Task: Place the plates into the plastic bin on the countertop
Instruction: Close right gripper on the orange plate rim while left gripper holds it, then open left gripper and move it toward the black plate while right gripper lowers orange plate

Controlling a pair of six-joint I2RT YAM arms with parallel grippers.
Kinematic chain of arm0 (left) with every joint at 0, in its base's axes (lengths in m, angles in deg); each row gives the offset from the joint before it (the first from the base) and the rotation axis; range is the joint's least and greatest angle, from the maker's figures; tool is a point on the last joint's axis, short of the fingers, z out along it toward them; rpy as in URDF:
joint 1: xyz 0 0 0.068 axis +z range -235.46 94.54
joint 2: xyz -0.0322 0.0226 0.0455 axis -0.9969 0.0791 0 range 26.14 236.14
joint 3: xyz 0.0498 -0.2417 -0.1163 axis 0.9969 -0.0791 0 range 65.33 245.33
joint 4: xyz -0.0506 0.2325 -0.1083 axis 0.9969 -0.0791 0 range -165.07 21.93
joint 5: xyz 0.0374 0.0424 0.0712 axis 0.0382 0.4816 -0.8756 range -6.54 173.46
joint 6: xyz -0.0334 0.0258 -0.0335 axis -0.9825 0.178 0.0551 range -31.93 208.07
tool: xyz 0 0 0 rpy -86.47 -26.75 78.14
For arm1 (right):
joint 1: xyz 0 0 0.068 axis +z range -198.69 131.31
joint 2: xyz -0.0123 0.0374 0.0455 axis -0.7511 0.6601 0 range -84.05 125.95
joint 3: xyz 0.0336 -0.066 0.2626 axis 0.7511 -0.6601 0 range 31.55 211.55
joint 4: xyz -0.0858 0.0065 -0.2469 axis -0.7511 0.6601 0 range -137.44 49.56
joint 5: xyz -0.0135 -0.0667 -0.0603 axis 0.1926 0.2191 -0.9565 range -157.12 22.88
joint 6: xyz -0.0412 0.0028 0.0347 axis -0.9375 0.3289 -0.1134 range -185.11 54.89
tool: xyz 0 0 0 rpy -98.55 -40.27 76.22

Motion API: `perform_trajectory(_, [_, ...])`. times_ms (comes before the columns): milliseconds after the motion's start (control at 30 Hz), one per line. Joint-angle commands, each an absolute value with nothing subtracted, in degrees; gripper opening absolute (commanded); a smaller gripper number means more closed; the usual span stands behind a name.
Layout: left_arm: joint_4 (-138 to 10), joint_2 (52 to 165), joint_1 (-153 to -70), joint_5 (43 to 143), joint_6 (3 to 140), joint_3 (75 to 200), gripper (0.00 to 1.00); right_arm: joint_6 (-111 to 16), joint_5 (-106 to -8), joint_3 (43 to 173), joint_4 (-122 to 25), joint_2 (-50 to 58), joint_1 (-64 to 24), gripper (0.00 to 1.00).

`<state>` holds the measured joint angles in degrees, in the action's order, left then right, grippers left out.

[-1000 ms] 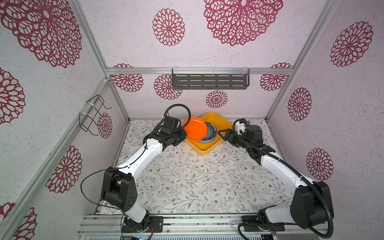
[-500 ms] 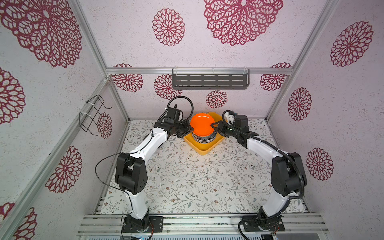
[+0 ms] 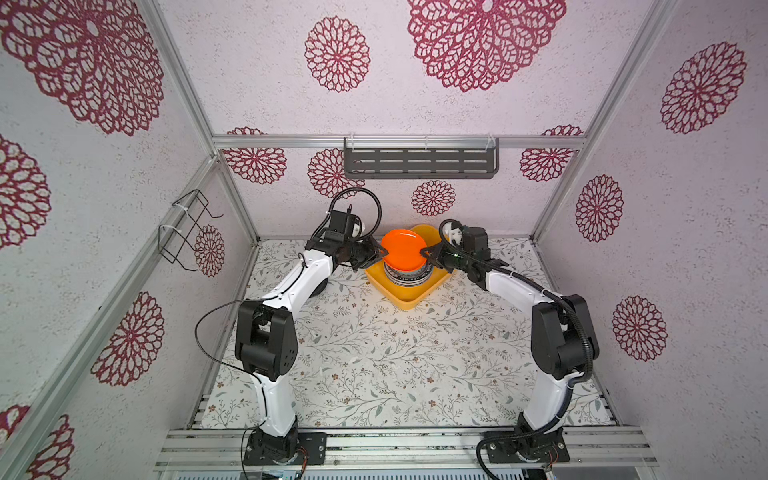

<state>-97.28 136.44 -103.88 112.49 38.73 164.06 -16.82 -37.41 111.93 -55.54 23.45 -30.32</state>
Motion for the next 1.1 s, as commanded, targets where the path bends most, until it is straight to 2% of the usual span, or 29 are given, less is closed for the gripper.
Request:
perform_trajectory(0, [-95.6,136.3,-102.9,111.6,40.2,165.0,0.4,-17.4,-38.3,114.2,-55.7,23.4,-30.2,0.0])
perform_trajectory(100, [-94.8,135.4,-101.9,109.2,39.9,163.8,0.56,-17.4,-38.8,114.2,-55.3,24.1,-30.2,0.0])
perform_trajectory(167, [-94.7,134.2,-100.9,107.1,40.0,162.6,0.57,-17.4,-39.2,114.3,-55.2,24.4,-30.2,0.0])
perform_trajectory(300, [-93.8,130.5,-97.9,101.7,38.7,157.9,0.67,-17.7,-41.6,115.6,-53.7,25.4,-30.2,0.0])
perform_trajectory(433, [-88.2,125.8,-93.9,100.1,34.6,150.5,0.76,-24.3,-50.5,121.0,-44.9,27.6,-29.4,0.0])
perform_trajectory(500, [-86.2,123.8,-92.0,100.1,33.1,147.4,0.8,-25.7,-51.3,123.8,-42.9,29.7,-29.5,0.0])
perform_trajectory(767, [-85.7,118.2,-87.9,96.7,34.8,141.6,0.9,-26.8,-53.0,132.9,-38.6,36.9,-29.4,0.0])
perform_trajectory(1067, [-85.0,117.0,-82.7,96.5,35.6,138.6,0.92,-27.0,-54.5,139.7,-34.6,42.8,-29.3,0.0])
